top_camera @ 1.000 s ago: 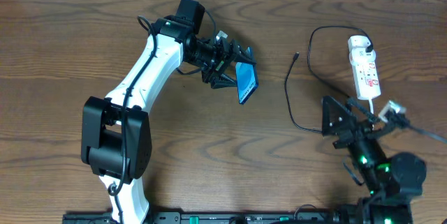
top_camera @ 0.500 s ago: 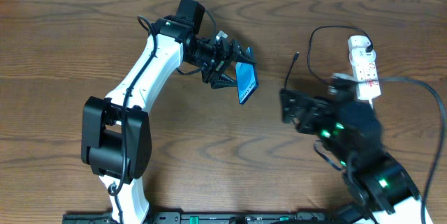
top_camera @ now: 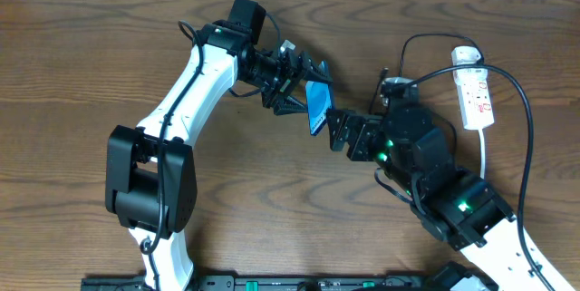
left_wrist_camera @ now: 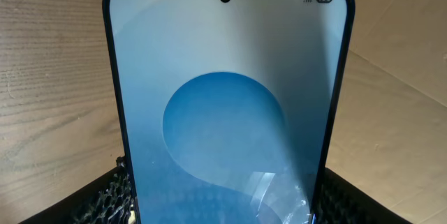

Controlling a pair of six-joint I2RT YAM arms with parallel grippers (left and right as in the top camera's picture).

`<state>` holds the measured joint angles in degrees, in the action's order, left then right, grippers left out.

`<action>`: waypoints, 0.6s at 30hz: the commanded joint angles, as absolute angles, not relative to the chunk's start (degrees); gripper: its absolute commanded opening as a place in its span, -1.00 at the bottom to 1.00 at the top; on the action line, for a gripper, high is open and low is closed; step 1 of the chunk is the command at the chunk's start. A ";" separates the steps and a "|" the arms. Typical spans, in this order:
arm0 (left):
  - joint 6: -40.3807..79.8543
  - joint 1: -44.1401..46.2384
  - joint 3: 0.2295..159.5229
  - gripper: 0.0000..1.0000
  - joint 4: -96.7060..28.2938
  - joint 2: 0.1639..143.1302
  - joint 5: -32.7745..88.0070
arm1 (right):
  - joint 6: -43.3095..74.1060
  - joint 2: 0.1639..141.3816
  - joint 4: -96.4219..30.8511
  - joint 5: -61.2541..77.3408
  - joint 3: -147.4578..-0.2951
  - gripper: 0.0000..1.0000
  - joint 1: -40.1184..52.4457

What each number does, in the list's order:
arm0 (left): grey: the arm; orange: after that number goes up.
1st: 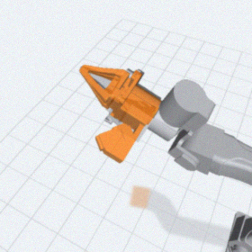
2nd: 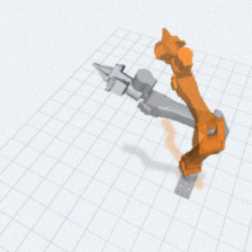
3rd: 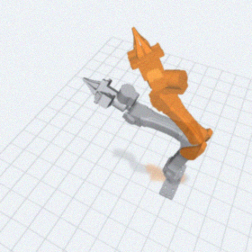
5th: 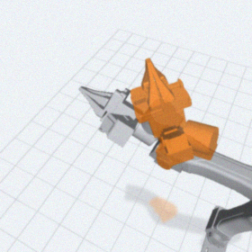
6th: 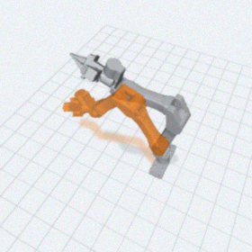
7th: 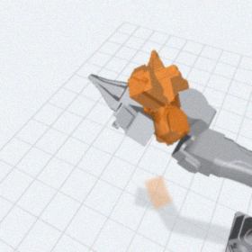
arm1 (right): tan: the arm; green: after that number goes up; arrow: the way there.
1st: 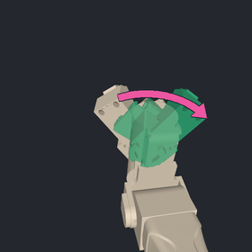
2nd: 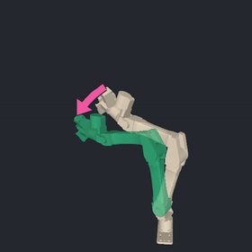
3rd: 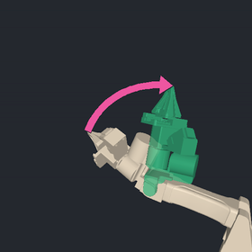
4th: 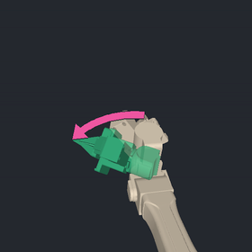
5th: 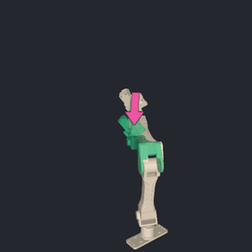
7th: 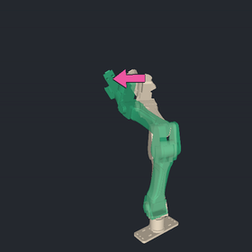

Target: Plug charger to phone and switch on socket

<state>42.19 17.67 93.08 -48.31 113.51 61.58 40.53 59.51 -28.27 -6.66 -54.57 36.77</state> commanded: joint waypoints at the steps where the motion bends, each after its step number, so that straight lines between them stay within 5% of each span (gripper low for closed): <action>1: 42.30 17.43 93.01 0.43 -48.29 111.85 63.66 | 45.65 60.14 -28.60 -6.74 -55.46 0.82 37.28; 18: 42.28 17.43 93.01 0.42 -48.27 111.85 63.64 | 54.08 73.58 -22.98 -17.54 -55.48 0.56 43.44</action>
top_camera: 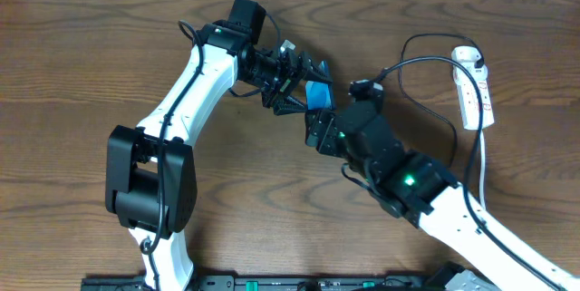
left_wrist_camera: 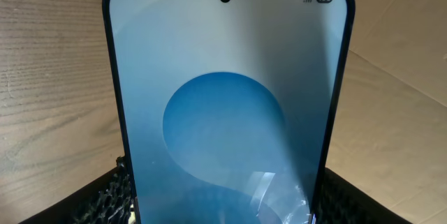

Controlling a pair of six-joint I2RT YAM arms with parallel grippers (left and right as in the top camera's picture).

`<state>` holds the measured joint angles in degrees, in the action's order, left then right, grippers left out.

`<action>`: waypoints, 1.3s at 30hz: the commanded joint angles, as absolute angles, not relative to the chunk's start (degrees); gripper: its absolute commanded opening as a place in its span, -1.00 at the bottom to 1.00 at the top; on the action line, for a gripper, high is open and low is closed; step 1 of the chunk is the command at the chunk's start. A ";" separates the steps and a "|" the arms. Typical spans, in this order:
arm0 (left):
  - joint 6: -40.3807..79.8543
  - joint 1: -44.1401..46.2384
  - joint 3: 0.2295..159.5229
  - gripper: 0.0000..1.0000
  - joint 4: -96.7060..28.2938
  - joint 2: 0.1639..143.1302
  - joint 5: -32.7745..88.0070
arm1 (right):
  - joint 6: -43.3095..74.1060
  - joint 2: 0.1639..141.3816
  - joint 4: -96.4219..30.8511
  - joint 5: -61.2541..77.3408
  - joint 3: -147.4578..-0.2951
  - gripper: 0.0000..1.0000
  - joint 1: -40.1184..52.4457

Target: Plug charger to phone and switch on socket

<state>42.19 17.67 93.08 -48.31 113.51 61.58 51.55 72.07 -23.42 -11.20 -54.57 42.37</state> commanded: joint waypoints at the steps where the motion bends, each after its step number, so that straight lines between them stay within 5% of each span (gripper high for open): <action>1: 42.28 17.43 93.01 0.43 -48.29 111.85 63.64 | 54.41 74.52 -22.37 -19.05 -55.48 0.55 43.77; 39: 42.24 17.43 93.01 0.42 -48.29 111.85 63.64 | 61.93 79.42 -15.97 -21.93 -55.48 -0.38 45.19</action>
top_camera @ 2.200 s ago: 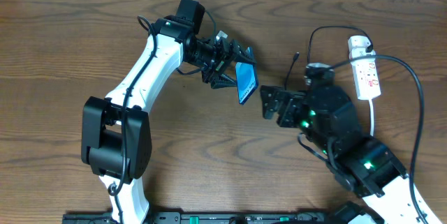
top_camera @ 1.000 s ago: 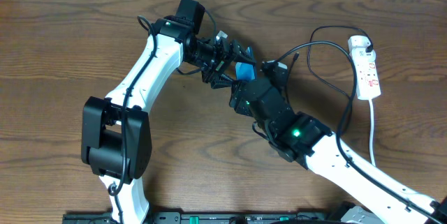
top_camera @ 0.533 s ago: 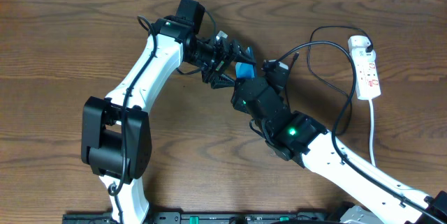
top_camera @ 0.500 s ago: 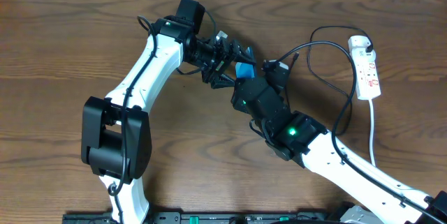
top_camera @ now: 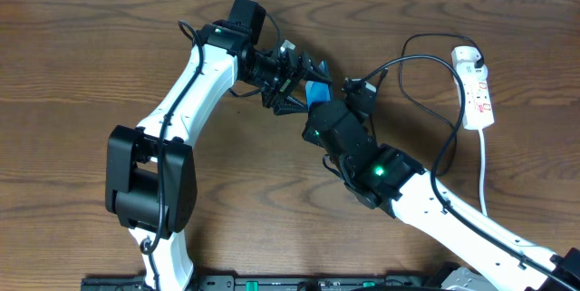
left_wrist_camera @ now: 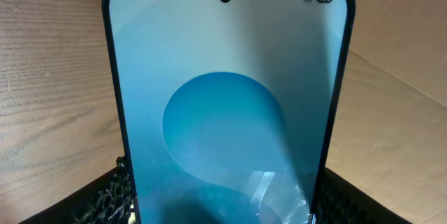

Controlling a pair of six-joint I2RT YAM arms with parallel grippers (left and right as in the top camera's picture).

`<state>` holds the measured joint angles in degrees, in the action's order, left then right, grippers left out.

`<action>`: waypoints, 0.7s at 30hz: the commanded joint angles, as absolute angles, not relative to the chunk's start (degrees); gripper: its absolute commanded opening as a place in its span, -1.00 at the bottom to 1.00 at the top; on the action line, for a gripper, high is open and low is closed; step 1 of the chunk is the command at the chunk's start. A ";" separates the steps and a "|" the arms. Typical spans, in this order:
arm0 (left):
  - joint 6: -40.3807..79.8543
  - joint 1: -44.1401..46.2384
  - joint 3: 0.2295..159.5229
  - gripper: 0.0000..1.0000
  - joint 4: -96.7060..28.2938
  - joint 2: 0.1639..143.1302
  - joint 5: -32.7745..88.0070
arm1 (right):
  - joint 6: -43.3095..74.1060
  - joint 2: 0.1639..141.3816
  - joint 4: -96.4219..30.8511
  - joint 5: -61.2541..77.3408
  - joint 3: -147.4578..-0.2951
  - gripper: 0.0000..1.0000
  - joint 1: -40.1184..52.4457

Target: Plug charger to phone and switch on socket

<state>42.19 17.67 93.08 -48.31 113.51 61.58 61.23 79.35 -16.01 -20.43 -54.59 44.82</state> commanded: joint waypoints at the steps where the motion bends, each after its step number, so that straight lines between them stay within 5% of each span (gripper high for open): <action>1: 42.24 17.43 93.01 0.42 -48.29 111.85 63.64 | 61.93 79.42 -15.94 -21.96 -55.48 -0.42 45.21; 21: 42.24 17.43 93.01 0.43 -48.29 111.85 63.64 | 61.93 79.42 -15.40 -21.91 -55.48 -0.87 45.21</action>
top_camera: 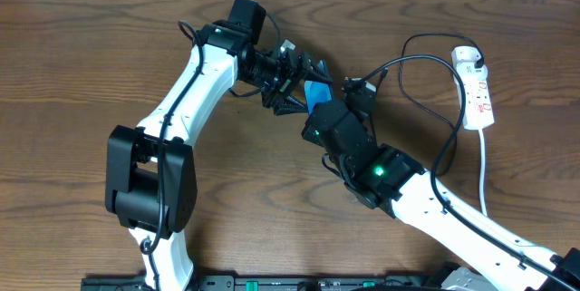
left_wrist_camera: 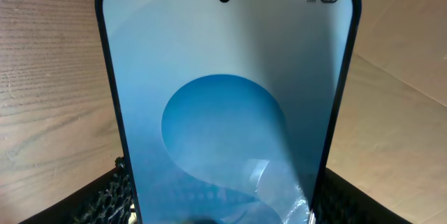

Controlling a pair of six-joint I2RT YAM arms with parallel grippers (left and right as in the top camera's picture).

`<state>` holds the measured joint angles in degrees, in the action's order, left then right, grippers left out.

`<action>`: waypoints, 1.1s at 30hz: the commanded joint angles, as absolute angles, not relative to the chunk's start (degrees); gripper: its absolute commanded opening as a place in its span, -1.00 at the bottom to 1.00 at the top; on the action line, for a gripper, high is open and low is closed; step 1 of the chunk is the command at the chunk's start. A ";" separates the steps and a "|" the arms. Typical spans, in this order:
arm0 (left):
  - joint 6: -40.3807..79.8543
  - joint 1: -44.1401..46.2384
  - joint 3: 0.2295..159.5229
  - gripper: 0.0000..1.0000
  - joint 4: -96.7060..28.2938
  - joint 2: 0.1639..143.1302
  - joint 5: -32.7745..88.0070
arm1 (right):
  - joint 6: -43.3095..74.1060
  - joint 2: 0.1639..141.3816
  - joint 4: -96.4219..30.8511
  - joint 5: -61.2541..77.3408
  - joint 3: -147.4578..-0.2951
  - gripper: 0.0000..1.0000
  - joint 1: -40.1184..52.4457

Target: Plug charger to phone and switch on socket

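Note:
A blue phone [left_wrist_camera: 227, 105] with its screen lit fills the left wrist view, standing between the black finger pads [left_wrist_camera: 105, 196] of my left gripper [left_wrist_camera: 225, 206], which is shut on it. From overhead the phone [top_camera: 315, 93] is held above the table at centre. My right gripper [top_camera: 317, 121] is pressed up to the phone's near end, its fingers hidden under its own wrist. The black charger cable [top_camera: 426, 101] runs from that wrist to the white power strip [top_camera: 478, 92] at the right. The charger's plug is hidden.
The brown wooden table [top_camera: 91, 73] carries nothing else. The cable loops loosely between my right arm and the power strip. A white plug [top_camera: 465, 54] sits at the strip's far end.
The phone looks slightly bigger and wider in the left wrist view, so it has shifted a little in my left gripper. Both arms stand where they were in the overhead view.
My left gripper held the phone up throughout. The right gripper was first to the right of the phone, with the cable trailing from it. Then it stood nearer, then against the phone's near end, where it still is, and the phone has shifted slightly.

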<state>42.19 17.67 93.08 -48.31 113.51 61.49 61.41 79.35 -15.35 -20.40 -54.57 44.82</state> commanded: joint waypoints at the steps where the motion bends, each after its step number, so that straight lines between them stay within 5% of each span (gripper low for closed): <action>1: 42.24 17.43 93.01 0.43 -48.29 111.85 63.64 | 61.93 79.42 -15.40 -21.91 -55.48 -0.89 45.21; 10: 42.06 17.41 93.01 0.45 -48.29 111.85 62.92 | 61.91 79.42 -15.44 -22.06 -55.48 -0.98 45.21; 15: 42.09 17.10 93.01 0.96 -48.27 111.85 60.38 | 61.89 79.40 -15.46 -22.41 -55.48 -0.97 45.04; 33: 26.72 0.32 93.01 0.96 -58.46 111.13 67.96 | 54.37 71.26 -21.08 -17.23 -55.48 -0.98 41.36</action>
<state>34.11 2.24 93.10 -56.16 113.45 64.84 56.86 74.78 -20.97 -19.46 -54.57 42.65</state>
